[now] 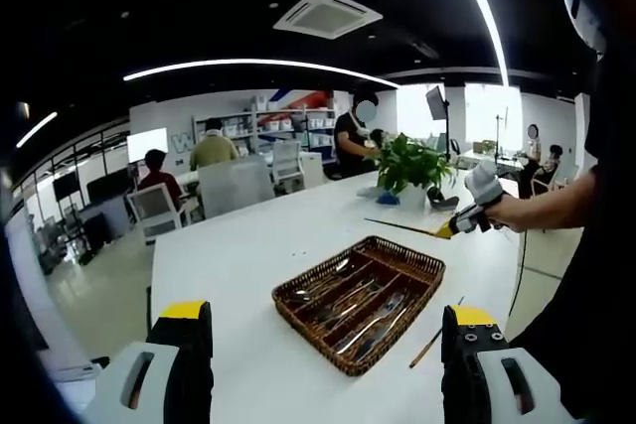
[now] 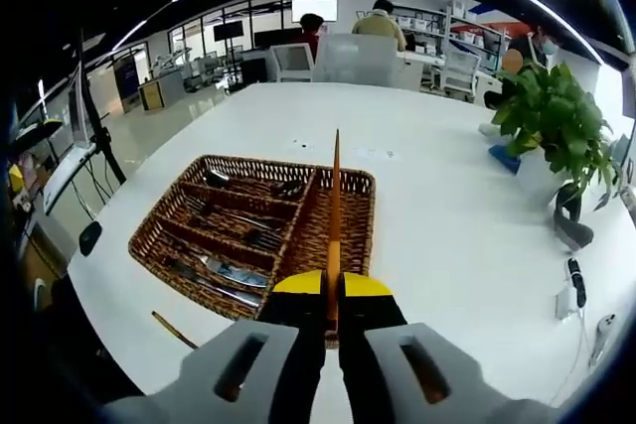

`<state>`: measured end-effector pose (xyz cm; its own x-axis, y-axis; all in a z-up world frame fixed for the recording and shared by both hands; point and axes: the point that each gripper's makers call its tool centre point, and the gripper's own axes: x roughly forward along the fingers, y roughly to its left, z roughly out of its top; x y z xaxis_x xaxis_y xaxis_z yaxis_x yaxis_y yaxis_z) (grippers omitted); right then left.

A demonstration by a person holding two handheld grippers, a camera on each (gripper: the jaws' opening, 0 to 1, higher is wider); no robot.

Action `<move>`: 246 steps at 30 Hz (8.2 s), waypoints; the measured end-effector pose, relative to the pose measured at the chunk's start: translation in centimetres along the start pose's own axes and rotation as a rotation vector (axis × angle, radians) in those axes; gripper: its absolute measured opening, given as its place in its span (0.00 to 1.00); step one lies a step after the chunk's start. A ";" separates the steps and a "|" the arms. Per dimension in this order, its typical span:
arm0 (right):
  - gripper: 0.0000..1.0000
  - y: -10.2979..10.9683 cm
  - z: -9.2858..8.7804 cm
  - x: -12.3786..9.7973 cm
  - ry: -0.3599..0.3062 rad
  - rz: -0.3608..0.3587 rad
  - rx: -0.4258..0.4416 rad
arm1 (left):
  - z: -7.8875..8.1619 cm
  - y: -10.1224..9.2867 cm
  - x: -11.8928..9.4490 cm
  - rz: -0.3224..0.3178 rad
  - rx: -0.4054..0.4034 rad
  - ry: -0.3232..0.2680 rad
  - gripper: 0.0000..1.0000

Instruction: Arrange the knives, forks, and spoons in their matching storage slots by inserting each utensil handle-first until every utensil is classified and aligned in the correct compartment

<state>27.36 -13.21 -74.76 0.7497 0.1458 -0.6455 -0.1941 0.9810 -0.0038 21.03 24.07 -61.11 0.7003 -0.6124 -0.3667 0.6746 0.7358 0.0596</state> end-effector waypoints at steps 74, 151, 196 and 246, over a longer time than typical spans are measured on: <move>0.99 0.7 1.8 -2.1 -0.130 0.245 -0.251 | -0.1 -2.8 2.1 -0.063 0.062 0.004 1.00; 0.99 -3.3 2.7 -14.5 -0.236 0.297 -0.246 | -14.2 -15.9 14.9 -0.540 0.337 0.422 0.51; 0.99 -3.3 2.2 -13.2 -0.213 0.319 -0.228 | -13.8 -20.3 20.9 -0.588 0.339 0.440 0.02; 0.81 10.5 5.9 -13.6 -0.309 0.646 -0.157 | 10.3 -17.2 11.5 -0.483 -0.219 -0.190 0.01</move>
<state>18.84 -4.17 -61.50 0.5946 0.7413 -0.3114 -0.7289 0.6604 0.1802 19.85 1.37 -56.75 0.3670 -0.9212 -0.1296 0.8791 0.3890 -0.2756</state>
